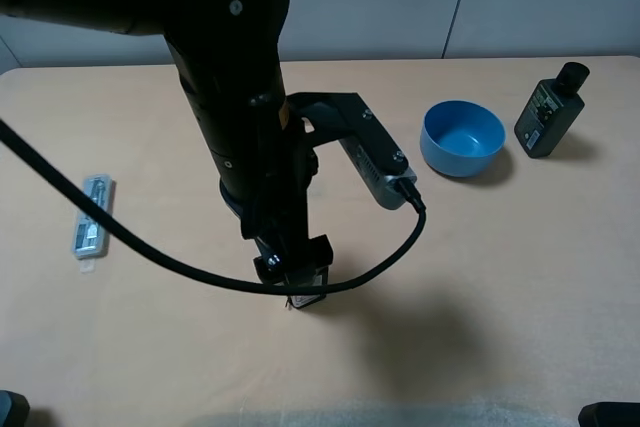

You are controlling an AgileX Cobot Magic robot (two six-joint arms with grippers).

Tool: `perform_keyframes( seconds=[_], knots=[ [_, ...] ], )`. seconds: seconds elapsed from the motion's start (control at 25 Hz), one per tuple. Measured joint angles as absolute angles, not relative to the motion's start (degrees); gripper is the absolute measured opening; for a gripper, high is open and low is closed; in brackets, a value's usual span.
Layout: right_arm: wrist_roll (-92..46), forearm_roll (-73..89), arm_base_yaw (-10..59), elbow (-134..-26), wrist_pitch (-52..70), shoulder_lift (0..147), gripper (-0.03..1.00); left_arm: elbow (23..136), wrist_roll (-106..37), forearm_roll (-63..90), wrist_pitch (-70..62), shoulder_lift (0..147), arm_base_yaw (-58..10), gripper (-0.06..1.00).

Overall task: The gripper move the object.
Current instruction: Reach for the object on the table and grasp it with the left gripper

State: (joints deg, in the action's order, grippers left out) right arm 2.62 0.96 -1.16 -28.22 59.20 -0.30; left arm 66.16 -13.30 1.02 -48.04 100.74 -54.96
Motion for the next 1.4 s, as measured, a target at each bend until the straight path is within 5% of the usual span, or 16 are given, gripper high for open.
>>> perform_keyframes(
  seconds=[1.4],
  knots=[
    [2.6, 1.0, -1.2, -28.2, 59.2, -0.3, 0.69, 69.0, -13.1, 1.7, -39.7, 118.7, -56.9, 0.93]
  ],
)
